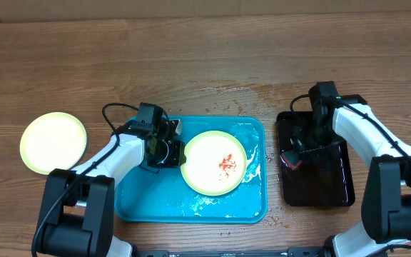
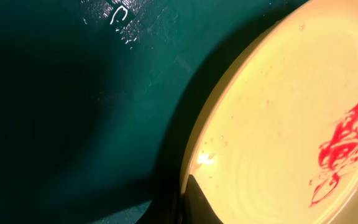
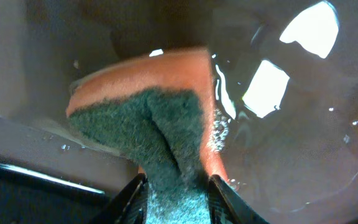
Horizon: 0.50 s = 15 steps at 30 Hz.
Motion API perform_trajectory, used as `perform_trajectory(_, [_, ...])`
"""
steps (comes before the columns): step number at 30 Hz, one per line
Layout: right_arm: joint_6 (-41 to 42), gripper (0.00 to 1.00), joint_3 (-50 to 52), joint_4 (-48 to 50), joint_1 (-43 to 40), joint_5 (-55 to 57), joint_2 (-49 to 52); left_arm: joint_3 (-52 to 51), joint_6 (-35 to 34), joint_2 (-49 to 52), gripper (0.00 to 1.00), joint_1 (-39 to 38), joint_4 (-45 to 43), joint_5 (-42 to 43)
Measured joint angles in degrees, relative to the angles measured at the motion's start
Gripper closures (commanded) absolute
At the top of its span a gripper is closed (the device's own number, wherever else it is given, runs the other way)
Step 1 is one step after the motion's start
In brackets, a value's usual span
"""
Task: Clean dirty plates on tray and stack at the side
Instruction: 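Lower the right gripper onto the sponge on the black tray and grasp it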
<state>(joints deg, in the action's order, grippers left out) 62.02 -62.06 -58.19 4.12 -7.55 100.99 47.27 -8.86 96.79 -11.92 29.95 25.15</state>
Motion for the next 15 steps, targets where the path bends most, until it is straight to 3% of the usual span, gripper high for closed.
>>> perform_trajectory(2, [-0.6,0.93,0.0,0.0,0.0,0.7,0.0,0.0,0.0,0.0,0.96,0.0,0.0,0.0])
perform_trajectory(3, [-0.6,0.96,0.1,0.1,0.0,1.1,0.0,0.0,0.0,0.0,0.96,0.0,0.0,0.0])
perform_trajectory(9, [-4.0,0.96,0.3,0.3,0.0,3.2,0.0,0.0,0.0,0.0,0.96,0.0,0.1,0.0])
perform_trajectory(15, [-17.2,0.96,0.4,2.6,0.0,5.0,0.0,0.0,0.0,0.0,0.96,0.0,0.4,0.0])
